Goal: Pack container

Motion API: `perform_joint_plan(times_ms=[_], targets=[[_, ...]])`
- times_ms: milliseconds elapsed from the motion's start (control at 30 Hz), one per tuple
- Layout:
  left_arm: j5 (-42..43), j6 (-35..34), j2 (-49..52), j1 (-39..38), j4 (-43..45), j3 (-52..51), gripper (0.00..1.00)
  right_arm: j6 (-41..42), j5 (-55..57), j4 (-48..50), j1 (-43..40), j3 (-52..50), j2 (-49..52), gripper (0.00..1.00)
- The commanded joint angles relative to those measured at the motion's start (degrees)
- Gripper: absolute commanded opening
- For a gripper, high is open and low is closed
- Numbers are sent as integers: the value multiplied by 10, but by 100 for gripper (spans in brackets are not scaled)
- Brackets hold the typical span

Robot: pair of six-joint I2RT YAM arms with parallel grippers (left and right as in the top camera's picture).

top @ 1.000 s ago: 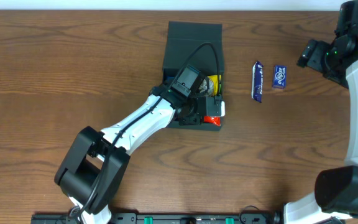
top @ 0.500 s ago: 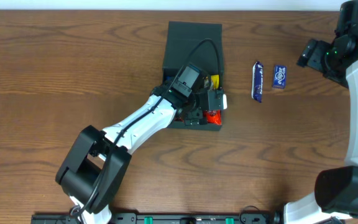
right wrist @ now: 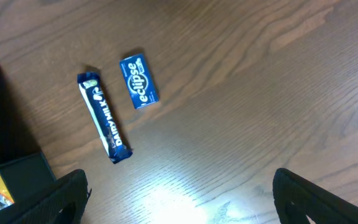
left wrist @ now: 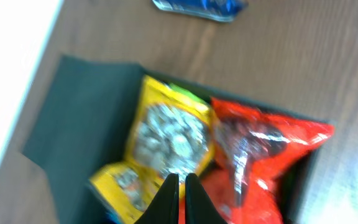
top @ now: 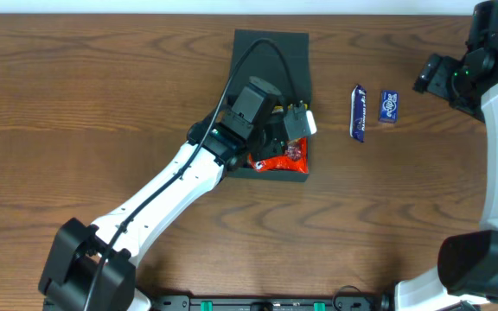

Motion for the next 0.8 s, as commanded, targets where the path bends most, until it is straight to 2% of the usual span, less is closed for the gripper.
perform_joint_plan(times_ms=[0,167,267,767], targets=[[0,-47,21,1,-38,1,6,-9,8,0,-5,4,-6,94],[-2,-55,49,1,-85,1,6,-9,8,0,-5,4,-6,94],[0,-77,77,1,-84,1,6,-9,8,0,-5,4,-6,95],[-2,-77,180,1,-54,1,6,-9,8,0,-5,4,-6,95]])
